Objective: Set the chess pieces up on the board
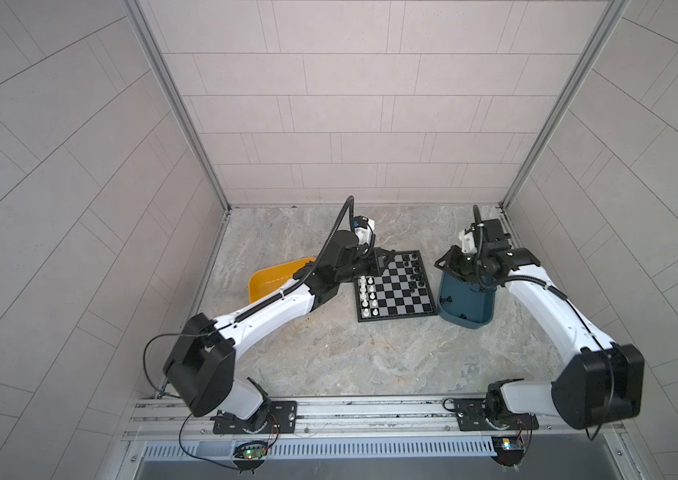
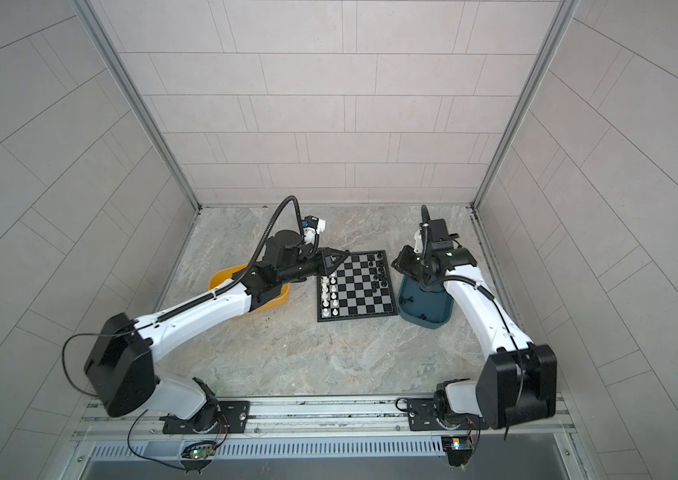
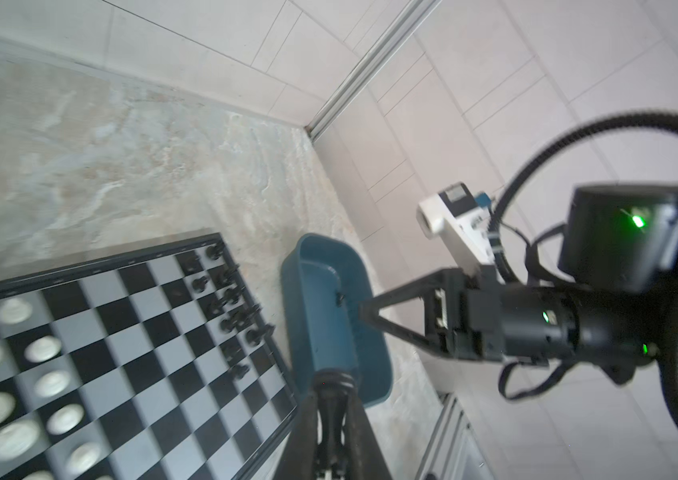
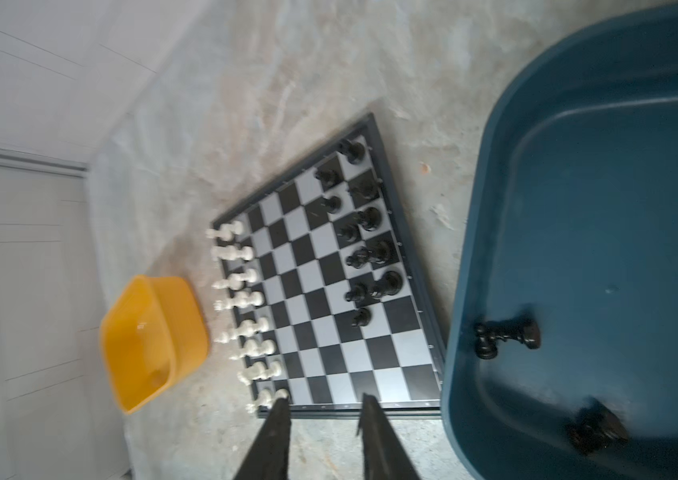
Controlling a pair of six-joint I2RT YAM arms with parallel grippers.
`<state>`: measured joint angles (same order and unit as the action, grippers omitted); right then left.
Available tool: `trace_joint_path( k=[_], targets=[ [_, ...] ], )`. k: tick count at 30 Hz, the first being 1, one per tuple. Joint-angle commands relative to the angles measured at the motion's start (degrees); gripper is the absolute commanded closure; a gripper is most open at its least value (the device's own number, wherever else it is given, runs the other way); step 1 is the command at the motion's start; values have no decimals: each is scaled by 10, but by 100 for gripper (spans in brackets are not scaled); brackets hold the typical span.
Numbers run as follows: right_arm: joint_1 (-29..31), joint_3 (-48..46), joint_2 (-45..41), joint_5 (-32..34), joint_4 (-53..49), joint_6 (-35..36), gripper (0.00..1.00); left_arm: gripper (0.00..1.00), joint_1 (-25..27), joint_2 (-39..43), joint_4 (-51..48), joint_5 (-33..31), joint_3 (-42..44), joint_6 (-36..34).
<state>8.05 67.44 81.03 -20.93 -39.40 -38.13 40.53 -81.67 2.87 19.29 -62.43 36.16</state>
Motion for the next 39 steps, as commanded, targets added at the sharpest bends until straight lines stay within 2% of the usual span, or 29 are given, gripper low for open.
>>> trace_joint_path(
  k=[1, 4, 7, 16, 23, 30, 39],
  targets=[
    [11, 44, 83, 132, -78, 86, 78, 100, -18, 47, -193, -14, -10, -106],
    [17, 88, 152, 195, -74, 90, 83, 100, -41, 89, -234, -15, -2, -126],
    [18, 143, 214, 225, -82, 94, 88, 100, -53, 120, -251, -21, 11, -137],
    [19, 228, 353, 171, -75, 95, 88, 100, -61, 158, -264, -24, 28, -157],
    [17, 229, 379, 176, -79, 92, 87, 100, -61, 165, -274, -34, 27, -155],
    [21, 203, 377, 118, -63, 92, 86, 100, -61, 169, -273, -34, 27, -151],
    [56, 169, 357, 83, -40, 93, 86, 100, -63, 176, -285, -33, 22, -151]
  ],
)
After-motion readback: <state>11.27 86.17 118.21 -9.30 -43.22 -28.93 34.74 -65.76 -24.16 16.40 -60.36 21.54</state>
